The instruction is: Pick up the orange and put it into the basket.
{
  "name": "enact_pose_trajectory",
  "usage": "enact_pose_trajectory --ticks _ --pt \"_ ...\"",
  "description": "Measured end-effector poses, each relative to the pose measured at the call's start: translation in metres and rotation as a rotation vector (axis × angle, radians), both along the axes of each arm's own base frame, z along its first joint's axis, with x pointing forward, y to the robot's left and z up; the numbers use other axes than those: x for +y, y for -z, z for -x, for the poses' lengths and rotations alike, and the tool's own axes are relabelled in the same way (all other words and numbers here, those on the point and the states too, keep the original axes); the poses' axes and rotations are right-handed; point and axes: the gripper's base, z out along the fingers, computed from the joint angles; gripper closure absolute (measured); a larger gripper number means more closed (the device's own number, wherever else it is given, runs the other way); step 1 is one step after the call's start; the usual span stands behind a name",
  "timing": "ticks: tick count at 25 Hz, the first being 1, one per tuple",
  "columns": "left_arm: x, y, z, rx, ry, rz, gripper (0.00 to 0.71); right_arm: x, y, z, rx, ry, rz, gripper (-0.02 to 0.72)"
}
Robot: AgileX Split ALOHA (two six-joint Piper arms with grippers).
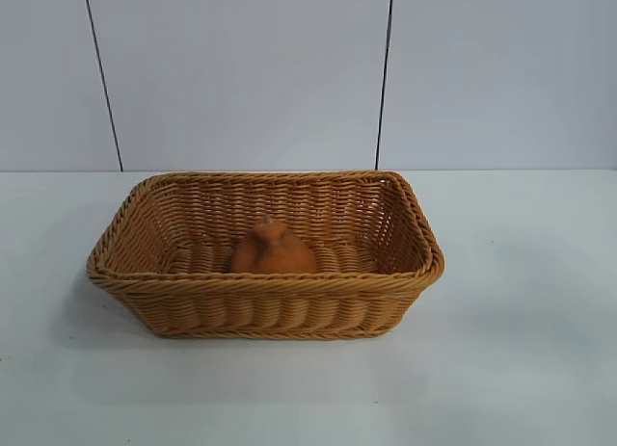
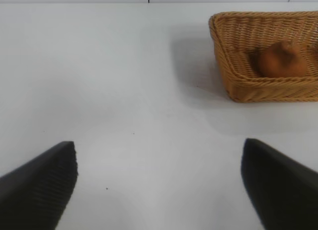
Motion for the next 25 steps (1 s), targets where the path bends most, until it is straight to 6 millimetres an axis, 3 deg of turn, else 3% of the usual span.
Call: enact_pose_trajectory --ticks 11,18,25 --pt "0.000 0.000 0.000 0.000 0.000 0.000 0.071 0.001 -0.003 0.008 -0.051 -0.001 -0.012 0.010" --pt "0.000 0.000 0.000 0.000 0.000 0.000 0.071 -0.001 -0.018 0.048 -0.327 0.000 -0.004 0.010" --pt "0.000 0.000 0.000 -0.001 -0.001 -0.001 0.071 -0.003 -0.019 0.084 -0.552 0.003 -0.001 0.010"
